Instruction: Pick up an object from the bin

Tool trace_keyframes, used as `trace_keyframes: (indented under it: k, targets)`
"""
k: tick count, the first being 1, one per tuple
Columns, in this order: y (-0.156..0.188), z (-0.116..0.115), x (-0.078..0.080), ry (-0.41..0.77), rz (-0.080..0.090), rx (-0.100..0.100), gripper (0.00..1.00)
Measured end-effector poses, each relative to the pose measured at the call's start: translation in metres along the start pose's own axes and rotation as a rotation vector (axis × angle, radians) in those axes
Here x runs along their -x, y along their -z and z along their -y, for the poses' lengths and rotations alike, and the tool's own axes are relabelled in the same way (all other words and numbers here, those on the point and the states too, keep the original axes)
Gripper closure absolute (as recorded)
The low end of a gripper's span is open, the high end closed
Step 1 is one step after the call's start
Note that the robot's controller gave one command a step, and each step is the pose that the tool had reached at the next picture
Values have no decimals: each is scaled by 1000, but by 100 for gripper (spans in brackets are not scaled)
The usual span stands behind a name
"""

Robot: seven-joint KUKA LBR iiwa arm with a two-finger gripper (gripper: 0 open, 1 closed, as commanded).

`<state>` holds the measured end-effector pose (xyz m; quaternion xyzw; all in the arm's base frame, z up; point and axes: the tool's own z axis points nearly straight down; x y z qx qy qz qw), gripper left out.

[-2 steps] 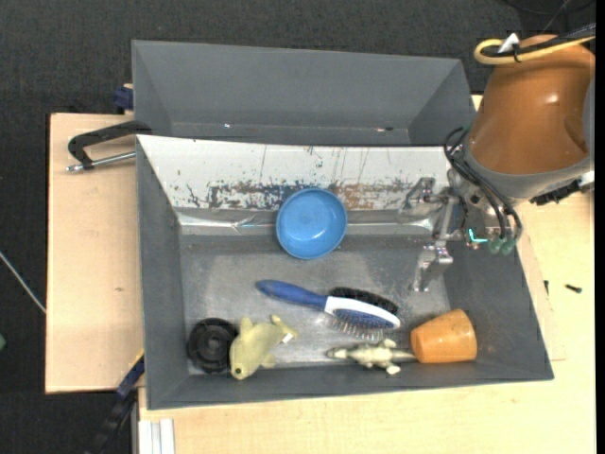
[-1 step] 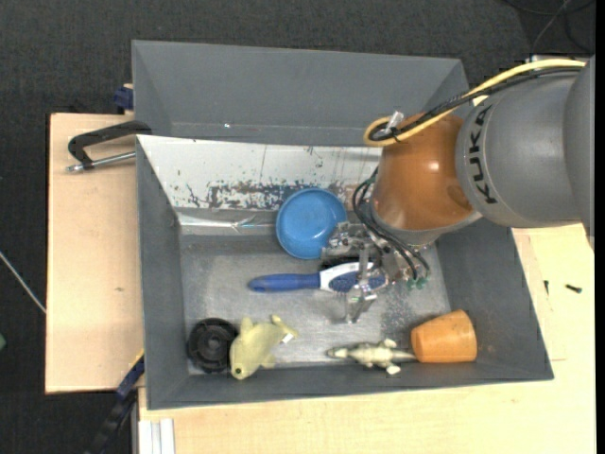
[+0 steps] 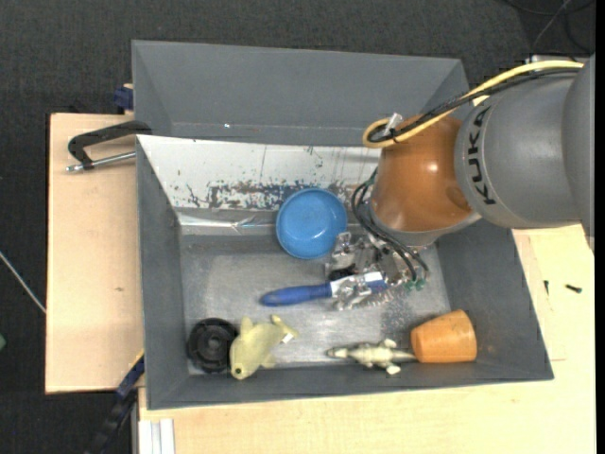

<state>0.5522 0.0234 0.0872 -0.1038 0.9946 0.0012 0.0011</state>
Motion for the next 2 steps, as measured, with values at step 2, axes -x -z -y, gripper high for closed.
trace_keyframes:
  k: [2]
  targets:
    - [193, -5, -39, 399, 4, -3, 100]
